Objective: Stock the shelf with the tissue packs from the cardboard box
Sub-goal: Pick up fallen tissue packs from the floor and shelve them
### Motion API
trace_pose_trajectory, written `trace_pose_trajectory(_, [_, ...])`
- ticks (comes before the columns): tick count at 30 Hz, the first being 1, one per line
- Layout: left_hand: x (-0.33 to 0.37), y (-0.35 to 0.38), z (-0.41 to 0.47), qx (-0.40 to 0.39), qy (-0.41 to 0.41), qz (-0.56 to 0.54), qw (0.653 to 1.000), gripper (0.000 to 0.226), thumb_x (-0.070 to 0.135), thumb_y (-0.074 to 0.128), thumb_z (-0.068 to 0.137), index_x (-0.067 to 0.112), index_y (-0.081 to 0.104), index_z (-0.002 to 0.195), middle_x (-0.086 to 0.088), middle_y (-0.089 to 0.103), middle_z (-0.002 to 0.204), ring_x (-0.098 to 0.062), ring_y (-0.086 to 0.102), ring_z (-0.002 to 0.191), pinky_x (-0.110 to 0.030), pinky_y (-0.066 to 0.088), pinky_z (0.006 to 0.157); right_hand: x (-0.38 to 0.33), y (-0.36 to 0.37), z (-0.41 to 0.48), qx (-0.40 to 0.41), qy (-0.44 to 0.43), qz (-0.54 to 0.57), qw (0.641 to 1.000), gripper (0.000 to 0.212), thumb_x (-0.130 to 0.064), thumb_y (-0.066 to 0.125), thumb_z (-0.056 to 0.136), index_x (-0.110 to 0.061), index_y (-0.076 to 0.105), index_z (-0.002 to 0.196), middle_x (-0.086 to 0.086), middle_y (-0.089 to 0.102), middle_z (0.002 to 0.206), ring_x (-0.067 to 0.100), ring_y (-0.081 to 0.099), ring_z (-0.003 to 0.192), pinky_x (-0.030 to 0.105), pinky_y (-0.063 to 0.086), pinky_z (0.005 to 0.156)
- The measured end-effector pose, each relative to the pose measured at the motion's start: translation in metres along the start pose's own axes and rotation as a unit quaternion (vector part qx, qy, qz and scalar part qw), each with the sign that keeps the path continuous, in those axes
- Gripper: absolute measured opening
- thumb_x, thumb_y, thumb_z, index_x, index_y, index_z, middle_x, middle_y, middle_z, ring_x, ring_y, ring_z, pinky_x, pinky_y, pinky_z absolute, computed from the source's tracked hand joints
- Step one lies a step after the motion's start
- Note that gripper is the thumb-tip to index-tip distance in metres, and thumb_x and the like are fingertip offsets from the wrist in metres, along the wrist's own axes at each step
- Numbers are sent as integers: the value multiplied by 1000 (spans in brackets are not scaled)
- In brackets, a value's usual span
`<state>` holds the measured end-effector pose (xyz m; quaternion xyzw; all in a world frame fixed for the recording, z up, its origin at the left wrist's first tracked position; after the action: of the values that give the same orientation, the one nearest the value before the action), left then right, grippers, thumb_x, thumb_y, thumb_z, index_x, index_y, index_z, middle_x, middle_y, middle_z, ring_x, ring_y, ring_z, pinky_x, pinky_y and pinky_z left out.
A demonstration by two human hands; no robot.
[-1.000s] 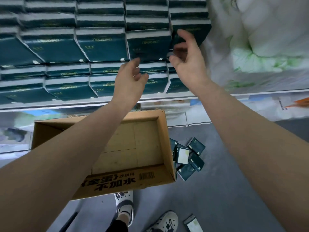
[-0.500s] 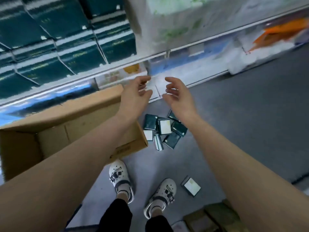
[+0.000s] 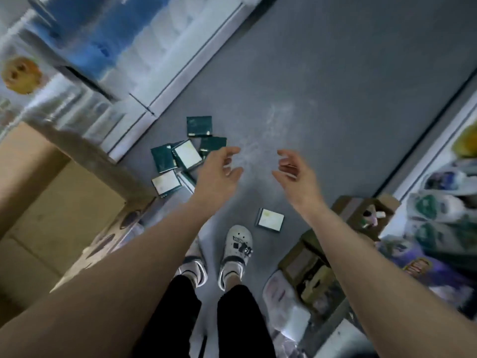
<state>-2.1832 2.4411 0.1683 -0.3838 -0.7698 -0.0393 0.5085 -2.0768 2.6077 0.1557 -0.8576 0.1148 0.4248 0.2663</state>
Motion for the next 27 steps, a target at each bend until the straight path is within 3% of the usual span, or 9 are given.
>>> trace_pose_trajectory(2, [-15, 35, 9, -32, -7, 11, 999, 37, 8, 65, 88, 15, 57, 123, -6, 54, 117, -22, 56, 111, -24, 46, 93, 44, -14, -1, 22, 36, 11, 999, 36, 5, 64, 89, -11, 60, 120, 2, 51, 95, 9, 51, 79, 11, 45, 70])
trace_pose_trajectory(6, [-56, 95, 22, -98, -24, 86, 991, 40, 14, 62, 91, 17, 54, 130, -6, 55, 124, -17, 56, 114, -22, 43, 93, 140, -23, -6, 66, 113, 28, 991, 31, 0, 61, 94, -21, 59, 117, -3, 54, 92, 14, 54, 83, 26, 46, 79])
trace_pose_trajectory(10, [-101, 137, 34, -132, -33, 142, 980, 44, 14, 60, 92, 20, 52, 135, -5, 56, 130, -15, 56, 116, -22, 42, 98, 224, -14, -6, 110, 200, 49, 972, 33, -2, 59, 93, -16, 60, 123, 5, 57, 97, 18, 55, 89, 26, 43, 82])
trace_pose_trajectory(13, [-139, 166, 44, -163, -48, 164, 972, 43, 14, 58, 93, 18, 52, 136, -5, 55, 133, -15, 55, 118, -21, 39, 99, 282, 0, -2, 113, 277, 68, 952, 33, -12, 62, 94, -19, 58, 126, 6, 61, 101, 22, 60, 95, 36, 49, 92])
trace_pose_trajectory(17, [-190, 199, 53, -195, -69, 168, 964, 40, 14, 57, 95, 13, 52, 135, -5, 57, 134, -17, 54, 121, -17, 38, 98, 345, 13, 5, 118, 327, 62, 936, 27, -10, 63, 93, -11, 57, 120, 18, 63, 114, 35, 60, 108, 50, 46, 100])
trace_pose_trajectory(19, [-216, 214, 57, -211, -83, 184, 957, 39, 13, 57, 96, 11, 52, 135, -7, 57, 133, -17, 55, 120, -17, 38, 98, 371, 18, 11, 112, 342, 65, 931, 33, -10, 61, 95, -10, 55, 127, 9, 61, 116, 31, 58, 114, 46, 45, 104])
trace_pose_trajectory(21, [-241, 228, 64, -222, -93, 204, 949, 35, 16, 57, 94, 9, 56, 129, -10, 61, 127, -22, 58, 115, -27, 43, 100, 394, 22, 16, 104, 353, 65, 928, 39, -12, 58, 97, -10, 52, 136, 4, 56, 116, 27, 55, 117, 40, 44, 105])
trace_pose_trajectory(23, [-263, 241, 69, -235, -104, 220, 941, 35, 20, 55, 92, 8, 59, 124, -12, 64, 121, -28, 60, 111, -34, 47, 95, 414, 26, 23, 104, 358, 56, 926, 41, -14, 57, 98, -12, 49, 138, 6, 58, 125, 27, 55, 119, 38, 43, 105])
trace_pose_trajectory(27, [-307, 262, 78, -269, -131, 260, 918, 39, 13, 51, 94, 13, 51, 133, -11, 60, 129, -30, 56, 119, -33, 44, 98, 447, 36, 34, 98, 372, 39, 922, 46, -15, 55, 99, -14, 43, 143, 11, 55, 138, 28, 54, 123, 32, 42, 103])
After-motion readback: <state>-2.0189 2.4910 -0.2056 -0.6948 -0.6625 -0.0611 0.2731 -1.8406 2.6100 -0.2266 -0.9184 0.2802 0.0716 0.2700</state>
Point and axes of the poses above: each hand's wrist, its own z-axis towards the middle knuckle, its own y-axis out of the palm, x = y × z, the point moved 9 cm from there along z, towards the middle knuckle
